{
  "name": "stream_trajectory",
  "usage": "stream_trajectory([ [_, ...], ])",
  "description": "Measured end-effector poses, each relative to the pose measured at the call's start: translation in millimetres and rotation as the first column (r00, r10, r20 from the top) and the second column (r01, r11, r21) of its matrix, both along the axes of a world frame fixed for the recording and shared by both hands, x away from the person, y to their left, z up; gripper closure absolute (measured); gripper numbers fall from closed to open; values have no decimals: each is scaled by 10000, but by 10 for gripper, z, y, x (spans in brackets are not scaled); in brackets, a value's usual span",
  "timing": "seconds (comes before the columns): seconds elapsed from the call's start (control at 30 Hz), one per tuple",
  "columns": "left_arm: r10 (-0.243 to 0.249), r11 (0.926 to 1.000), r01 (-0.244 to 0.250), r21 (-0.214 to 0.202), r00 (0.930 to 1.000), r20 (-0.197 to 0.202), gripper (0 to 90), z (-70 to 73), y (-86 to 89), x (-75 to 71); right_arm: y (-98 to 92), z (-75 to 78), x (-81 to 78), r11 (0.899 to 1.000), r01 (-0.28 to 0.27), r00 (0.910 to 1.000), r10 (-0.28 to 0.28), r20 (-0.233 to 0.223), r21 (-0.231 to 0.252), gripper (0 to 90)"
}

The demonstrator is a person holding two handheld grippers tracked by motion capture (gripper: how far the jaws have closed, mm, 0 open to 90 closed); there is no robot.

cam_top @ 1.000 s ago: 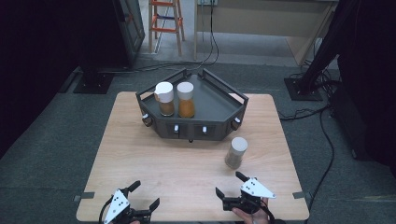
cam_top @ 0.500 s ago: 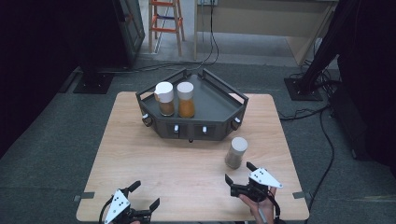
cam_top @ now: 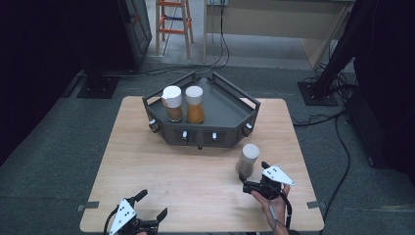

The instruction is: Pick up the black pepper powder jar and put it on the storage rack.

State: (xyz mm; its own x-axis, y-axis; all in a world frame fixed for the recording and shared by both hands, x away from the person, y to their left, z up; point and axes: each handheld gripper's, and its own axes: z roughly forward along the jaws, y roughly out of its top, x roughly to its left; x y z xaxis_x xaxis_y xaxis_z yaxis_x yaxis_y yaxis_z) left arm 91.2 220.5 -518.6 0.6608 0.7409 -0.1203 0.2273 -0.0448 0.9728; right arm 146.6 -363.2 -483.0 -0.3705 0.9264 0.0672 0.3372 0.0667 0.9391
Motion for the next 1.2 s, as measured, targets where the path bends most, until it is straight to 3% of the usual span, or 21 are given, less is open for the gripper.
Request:
stream_trajectory([
  [0.53, -34, 10000, 34, 33, 10000, -26, 19, -2, -8, 4, 43, -26, 288, 9990, 441, 9990, -442, -83, -97, 67],
  [0.83, -31, 10000, 31, 19, 10000, -31, 19, -3, -7, 4, 30, -40, 410, 9991, 423, 9991, -422, -103, 63, 172],
  [1.07, -32, 10000, 32, 7, 10000, -15, 18, -1, -2, 4, 40, -47, 435, 9999, 109, 9999, -109, -31, 35, 331],
  [1.2, -33, 10000, 33, 11, 10000, -13, 19, -1, -2, 4, 98, -22, 411, 9993, 245, 9997, -243, 66, -277, 343],
])
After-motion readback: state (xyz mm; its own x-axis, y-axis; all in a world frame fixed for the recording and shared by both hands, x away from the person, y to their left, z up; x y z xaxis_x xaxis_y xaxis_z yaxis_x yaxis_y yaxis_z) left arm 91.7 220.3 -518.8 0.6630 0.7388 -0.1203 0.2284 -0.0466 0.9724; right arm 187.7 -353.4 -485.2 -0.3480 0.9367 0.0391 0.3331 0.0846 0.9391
